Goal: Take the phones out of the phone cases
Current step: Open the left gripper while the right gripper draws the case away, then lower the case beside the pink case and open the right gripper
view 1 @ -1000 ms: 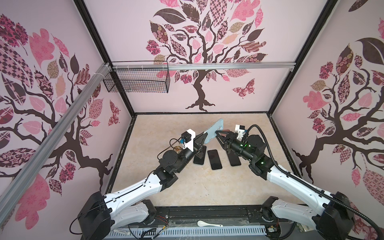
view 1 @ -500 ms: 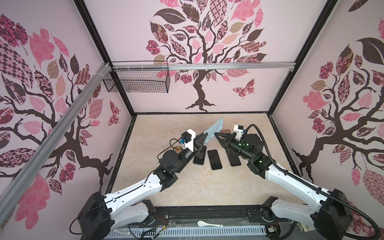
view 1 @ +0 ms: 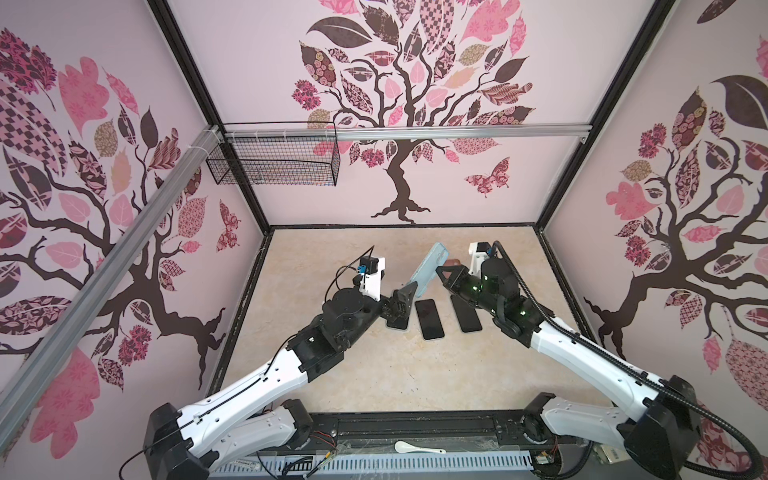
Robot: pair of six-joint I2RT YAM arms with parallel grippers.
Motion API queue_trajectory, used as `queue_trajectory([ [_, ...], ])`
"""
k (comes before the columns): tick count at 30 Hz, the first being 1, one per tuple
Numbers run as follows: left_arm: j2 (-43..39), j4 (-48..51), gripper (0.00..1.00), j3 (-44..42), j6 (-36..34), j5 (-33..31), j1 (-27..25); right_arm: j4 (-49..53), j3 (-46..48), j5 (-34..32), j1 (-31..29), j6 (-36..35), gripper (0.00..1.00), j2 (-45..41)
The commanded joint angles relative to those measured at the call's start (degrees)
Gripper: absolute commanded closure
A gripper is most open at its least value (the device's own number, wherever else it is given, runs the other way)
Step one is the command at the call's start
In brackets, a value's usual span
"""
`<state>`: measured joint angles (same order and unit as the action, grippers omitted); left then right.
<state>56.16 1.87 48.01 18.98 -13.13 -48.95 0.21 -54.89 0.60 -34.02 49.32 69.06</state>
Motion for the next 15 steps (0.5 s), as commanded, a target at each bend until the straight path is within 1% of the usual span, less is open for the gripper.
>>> queue_trajectory([
  [1,-1.58,14.79,0.02,1.38,6.59,4.17,5.26,14.57,-6.21,-6.46,1.0,-16.43,1.0,7.14],
  [5,0.9,25.96,0.02,4.8,8.09,8.51,12.76,21.21,-12.69,-7.98,2.91,-24.84,1.0,16.72],
  [8,5.15,35.54,0.02,10.29,7.52,11.98,16.59,24.15,-17.02,-8.1,4.74,-28.2,1.0,23.14],
  [10,7.47,39.24,0.02,12.84,7.36,13.91,18.0,24.95,-19.74,-8.37,5.84,-29.91,1.0,26.86],
  [12,8.4,39.38,0.02,13.66,7.33,16.88,18.22,26.22,-22.83,-9.57,6.57,-31.58,1.0,30.67],
  [13,8.18,38.0,0.02,13.67,8.81,19.07,18.19,27.19,-24.88,-10.05,6.94,-32.59,1.0,32.69],
  [14,7.69,38.05,0.02,14.1,11.7,19.2,18.1,28.13,-26.58,-10.38,7.13,-33.73,1.0,34.7],
  [15,6.85,37.85,0.02,13.83,13.16,19.25,18.23,28.98,-28.35,-10.61,7.3,-34.61,1.0,36.48],
])
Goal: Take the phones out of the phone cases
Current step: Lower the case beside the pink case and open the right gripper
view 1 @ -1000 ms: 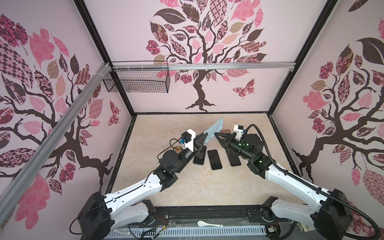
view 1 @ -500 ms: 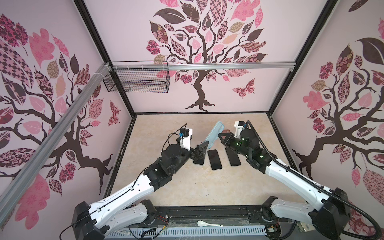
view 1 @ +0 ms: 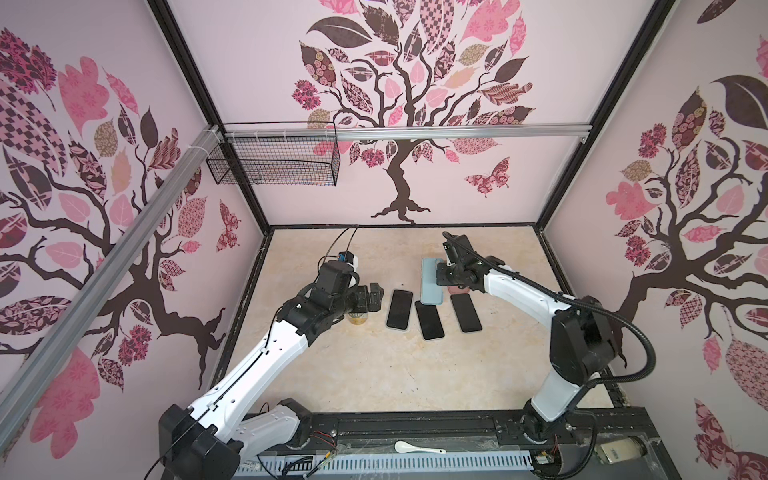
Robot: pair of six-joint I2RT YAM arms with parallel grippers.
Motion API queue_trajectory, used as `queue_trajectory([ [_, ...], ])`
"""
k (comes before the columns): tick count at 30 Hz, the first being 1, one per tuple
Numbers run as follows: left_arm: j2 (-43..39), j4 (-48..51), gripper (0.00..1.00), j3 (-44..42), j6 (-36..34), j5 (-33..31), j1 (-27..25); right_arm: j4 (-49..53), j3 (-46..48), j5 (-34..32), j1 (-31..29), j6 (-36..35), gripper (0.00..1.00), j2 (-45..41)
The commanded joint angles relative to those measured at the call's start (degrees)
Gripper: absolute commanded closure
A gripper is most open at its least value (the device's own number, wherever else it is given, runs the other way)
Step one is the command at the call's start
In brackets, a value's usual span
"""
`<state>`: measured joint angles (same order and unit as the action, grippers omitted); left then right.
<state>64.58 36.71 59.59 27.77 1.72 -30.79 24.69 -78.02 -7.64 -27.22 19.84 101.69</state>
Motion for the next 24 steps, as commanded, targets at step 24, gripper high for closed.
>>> queue_trajectory([
  [24,-11.93,-5.85,0.02,-9.56,1.3,6.77,0.0,18.36,-38.45,-0.52,2.01,-11.28,1.0,33.22],
])
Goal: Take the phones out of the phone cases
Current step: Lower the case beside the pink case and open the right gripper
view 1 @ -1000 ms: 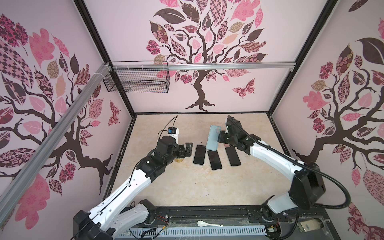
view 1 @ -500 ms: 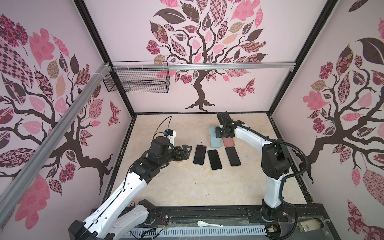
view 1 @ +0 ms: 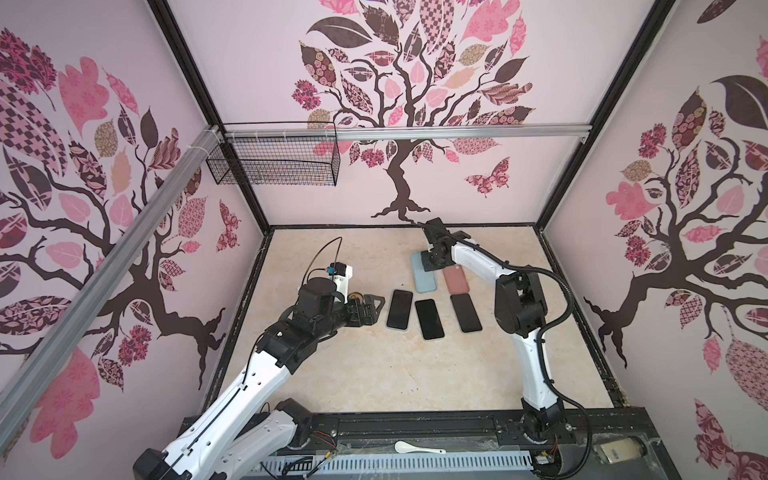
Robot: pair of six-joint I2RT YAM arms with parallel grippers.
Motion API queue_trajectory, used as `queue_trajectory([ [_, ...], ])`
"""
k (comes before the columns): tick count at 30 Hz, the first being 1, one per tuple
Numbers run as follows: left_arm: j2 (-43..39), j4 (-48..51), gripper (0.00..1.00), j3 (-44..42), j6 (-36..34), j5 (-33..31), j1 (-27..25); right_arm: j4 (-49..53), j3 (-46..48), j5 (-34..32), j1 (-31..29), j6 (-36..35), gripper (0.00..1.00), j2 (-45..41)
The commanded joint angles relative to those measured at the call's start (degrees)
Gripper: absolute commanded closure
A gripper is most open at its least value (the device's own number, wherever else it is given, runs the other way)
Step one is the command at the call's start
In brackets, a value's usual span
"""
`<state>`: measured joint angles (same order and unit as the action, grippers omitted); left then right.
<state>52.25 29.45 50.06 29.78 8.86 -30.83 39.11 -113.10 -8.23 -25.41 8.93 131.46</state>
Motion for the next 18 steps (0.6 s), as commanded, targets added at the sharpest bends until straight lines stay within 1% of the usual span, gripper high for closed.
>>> queue_trajectory([
  [1,0.34,1.78,0.02,0.11,-1.26,-0.63,0.04,3.91,-3.75,0.09,0.18,-0.27,1.0,3.93],
  [7,-1.75,3.54,0.02,0.5,-2.72,-2.94,0.14,5.15,-7.62,-0.38,0.28,-0.19,1.0,7.21],
  [9,-1.91,4.23,0.02,0.27,-2.85,-3.45,0.09,5.66,-8.57,-0.93,0.34,0.1,0.96,8.07],
  [10,-1.8,4.59,0.02,0.21,-2.8,-3.79,0.04,5.71,-8.86,-1.17,0.3,0.29,0.89,8.26],
  [12,-1.47,5.5,0.02,0.27,-2.8,-4.1,0.03,5.45,-8.97,-1.0,0.32,0.55,0.69,8.2],
  [13,-1.32,5.98,0.02,0.36,-2.96,-4.2,0.08,5.45,-9.23,-0.97,0.28,0.56,0.64,7.98],
  [15,-0.9,7.28,0.02,0.87,-3.25,-4.2,0.11,5.75,-10.02,-1.87,0.32,0.64,0.6,7.54],
  [18,0.07,8.95,0.02,2.29,-3.65,-4.74,0.14,6.06,-10.16,-3.64,0.27,1.02,0.59,5.01],
])
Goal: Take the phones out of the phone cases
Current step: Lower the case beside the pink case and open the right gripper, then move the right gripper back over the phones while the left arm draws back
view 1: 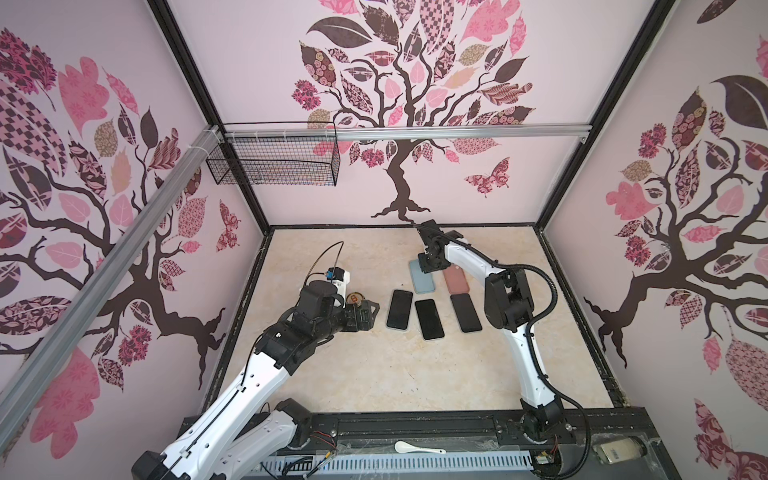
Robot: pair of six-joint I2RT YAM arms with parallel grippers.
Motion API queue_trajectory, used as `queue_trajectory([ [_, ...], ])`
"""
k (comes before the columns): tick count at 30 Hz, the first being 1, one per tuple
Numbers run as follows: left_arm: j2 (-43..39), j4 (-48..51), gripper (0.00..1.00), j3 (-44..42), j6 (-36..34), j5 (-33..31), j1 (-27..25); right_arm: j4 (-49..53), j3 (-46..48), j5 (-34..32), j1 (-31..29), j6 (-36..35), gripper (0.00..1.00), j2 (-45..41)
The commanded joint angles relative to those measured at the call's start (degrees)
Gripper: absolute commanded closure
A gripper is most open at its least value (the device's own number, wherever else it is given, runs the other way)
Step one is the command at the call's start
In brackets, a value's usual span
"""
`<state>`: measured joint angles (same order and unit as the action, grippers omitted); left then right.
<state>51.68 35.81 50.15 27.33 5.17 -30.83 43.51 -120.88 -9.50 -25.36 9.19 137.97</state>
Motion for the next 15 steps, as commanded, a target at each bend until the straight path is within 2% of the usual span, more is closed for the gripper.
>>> queue_trajectory([
  [1,0.85,2.85,0.02,2.7,-1.19,-1.44,0.12,1.67,-1.78,-2.69,0.23,1.25,0.58,-2.86],
  [3,0.74,2.92,0.02,3.2,-1.19,-2.35,0.29,1.45,0.18,-2.79,0.26,3.07,0.56,-5.99],
  [6,0.88,2.69,0.02,3.51,-0.93,-1.82,2.25,-1.34,7.88,-1.42,0.06,8.29,0.51,-12.6],
  [8,0.72,1.42,0.02,2.61,0.08,1.8,6.49,-5.93,16.11,1.08,-0.17,11.89,0.42,-18.06],
  [11,0.04,-1.02,0.02,0.67,2.07,8.91,14.49,-10.35,25.98,1.99,-1.18,17.41,0.36,-24.92],
  [15,-0.72,-3.25,0.02,-1.86,4.25,15.78,24.83,-11.5,32.3,1.67,-4.14,23.31,0.31,-30.14],
])
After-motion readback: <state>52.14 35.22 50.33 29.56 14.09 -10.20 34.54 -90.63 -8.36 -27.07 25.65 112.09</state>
